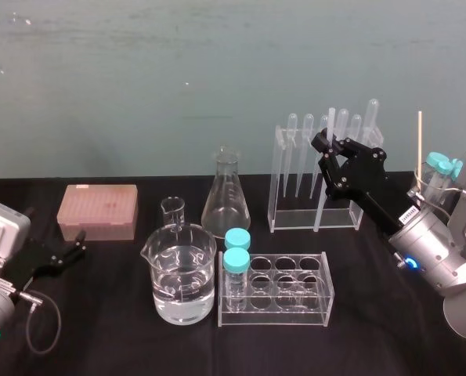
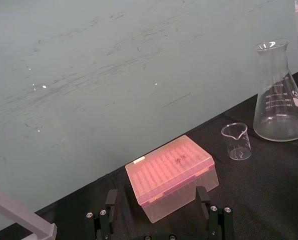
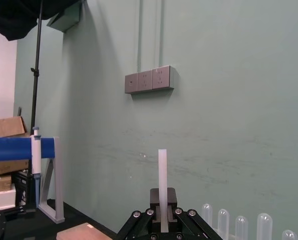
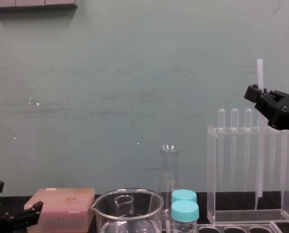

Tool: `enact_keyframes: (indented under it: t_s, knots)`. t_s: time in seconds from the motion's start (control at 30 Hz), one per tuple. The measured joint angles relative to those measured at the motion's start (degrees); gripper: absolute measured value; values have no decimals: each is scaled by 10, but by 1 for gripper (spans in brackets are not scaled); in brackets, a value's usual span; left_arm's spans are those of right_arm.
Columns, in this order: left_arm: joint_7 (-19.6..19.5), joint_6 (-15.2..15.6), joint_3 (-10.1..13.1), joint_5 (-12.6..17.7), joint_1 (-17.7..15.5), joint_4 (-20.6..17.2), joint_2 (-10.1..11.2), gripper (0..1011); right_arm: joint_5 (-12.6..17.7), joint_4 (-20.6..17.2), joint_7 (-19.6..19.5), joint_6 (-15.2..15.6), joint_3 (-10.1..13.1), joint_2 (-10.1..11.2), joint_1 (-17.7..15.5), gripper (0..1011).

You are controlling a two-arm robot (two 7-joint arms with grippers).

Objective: Pick up the stirring rod with one hand, then place it down.

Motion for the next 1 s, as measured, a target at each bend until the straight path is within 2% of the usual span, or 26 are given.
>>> enact_keyframes:
  t_s: [1.0]
  knots:
    - [0,0,0,0,0,0,0,1000,0,0,0,-1,0,0,0,67]
